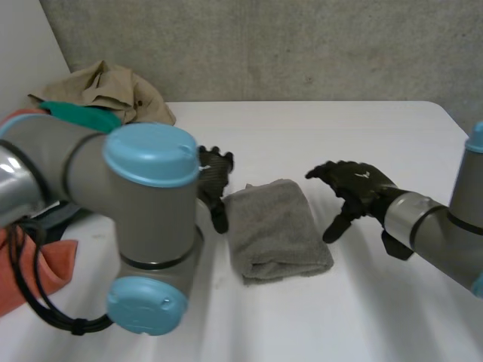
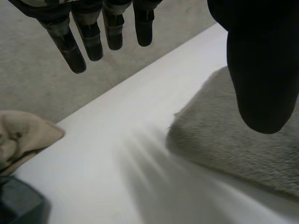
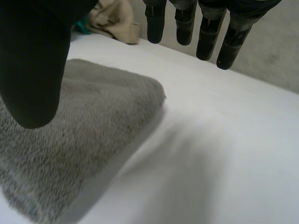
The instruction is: Fold the laundry.
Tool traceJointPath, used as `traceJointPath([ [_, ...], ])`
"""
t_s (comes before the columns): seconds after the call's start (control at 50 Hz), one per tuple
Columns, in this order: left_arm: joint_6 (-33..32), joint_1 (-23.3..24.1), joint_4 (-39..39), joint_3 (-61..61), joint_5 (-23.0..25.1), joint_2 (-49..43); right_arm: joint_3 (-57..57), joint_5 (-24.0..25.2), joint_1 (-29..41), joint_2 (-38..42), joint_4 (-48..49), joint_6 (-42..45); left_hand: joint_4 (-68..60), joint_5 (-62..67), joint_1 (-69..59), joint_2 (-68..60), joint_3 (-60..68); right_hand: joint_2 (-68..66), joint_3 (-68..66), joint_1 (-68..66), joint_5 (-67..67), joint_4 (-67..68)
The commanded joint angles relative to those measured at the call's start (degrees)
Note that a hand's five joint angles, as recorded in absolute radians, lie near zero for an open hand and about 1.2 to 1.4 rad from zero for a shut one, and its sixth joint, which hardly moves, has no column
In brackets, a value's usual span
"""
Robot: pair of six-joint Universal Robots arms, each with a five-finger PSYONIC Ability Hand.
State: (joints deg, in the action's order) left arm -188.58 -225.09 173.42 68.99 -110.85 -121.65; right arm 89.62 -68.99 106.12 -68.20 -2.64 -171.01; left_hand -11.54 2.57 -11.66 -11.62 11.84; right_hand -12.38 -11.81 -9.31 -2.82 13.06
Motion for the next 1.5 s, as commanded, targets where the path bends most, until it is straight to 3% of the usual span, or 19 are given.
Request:
traceJointPath([
  [0.02,0.14,-5.52,3.32,8.86,0.20,3.79,8.27,0.52,-5.22,-0.80,0.09,-3.19,-1.03,0.00,-0.91,-0.95,0.73,-2.08,-2.64,-5.15,-1.64,1.40],
  [0.14,2.42,-8.61,5.52,14.76,0.46,3.79,11.45,0.53,-5.31,-0.62,1.41,-3.19,-1.03,0.00,-0.91,-0.95,0.73,-5.10,-5.67,-8.17,-4.66,4.43],
  [0.3,8.83,-8.96,6.75,17.76,0.90,4.84,13.12,0.53,-4.00,-0.01,6.07,-3.81,-0.69,-0.34,-0.57,-0.61,0.39,-11.33,-11.89,-14.40,-10.89,10.65],
  [0.54,9.72,-9.75,6.75,18.99,0.90,6.16,8.64,-0.18,2.86,5.09,6.60,-4.16,-0.52,-0.50,-0.40,-0.45,0.22,-12.00,-12.57,-15.08,-11.56,11.33],
  [0.68,9.72,-9.75,6.84,19.87,0.90,6.43,6.09,-2.99,4.62,7.64,7.56,-4.07,-0.36,-0.67,-0.23,-0.28,0.06,-17.71,-18.28,-20.78,-17.27,17.03],
  [0.76,9.72,-9.75,6.84,19.87,0.90,6.43,5.13,-4.57,5.41,8.69,9.32,-4.07,-0.36,-0.67,-0.23,-0.28,0.05,-28.97,-29.53,-32.04,-28.52,28.29],
  [0.86,9.81,-9.84,6.84,19.87,0.90,6.78,4.69,-5.27,5.76,9.14,11.86,-3.98,-0.36,-0.67,-0.23,-0.28,0.05,-65.22,-65.78,-68.29,-64.77,64.54],
  [0.98,9.80,-9.84,6.84,19.95,0.90,6.87,2.85,-5.36,5.67,9.05,14.07,-3.28,-0.19,-0.84,-0.06,-0.11,-0.11,-67.62,-68.19,-70.69,-67.18,66.94],
  [1.14,9.72,-10.10,6.84,19.87,0.90,6.87,-10.15,-5.45,5.15,13.79,13.72,-0.30,-0.02,-1.01,0.10,0.06,-0.28,-67.62,-68.19,-70.69,-67.18,66.94],
  [1.34,9.72,-10.19,6.84,19.95,0.81,6.78,-37.57,-5.98,0.49,27.58,8.09,6.74,0.15,-1.18,0.27,0.23,-0.45,-67.62,-68.19,-70.69,-67.18,66.94],
  [1.5,9.72,-10.28,6.75,19.95,0.81,6.69,-54.10,-11.60,-7.41,37.78,4.76,7.35,0.15,-1.18,0.27,0.23,-0.45,-67.62,-68.19,-70.69,-67.18,66.94],
])
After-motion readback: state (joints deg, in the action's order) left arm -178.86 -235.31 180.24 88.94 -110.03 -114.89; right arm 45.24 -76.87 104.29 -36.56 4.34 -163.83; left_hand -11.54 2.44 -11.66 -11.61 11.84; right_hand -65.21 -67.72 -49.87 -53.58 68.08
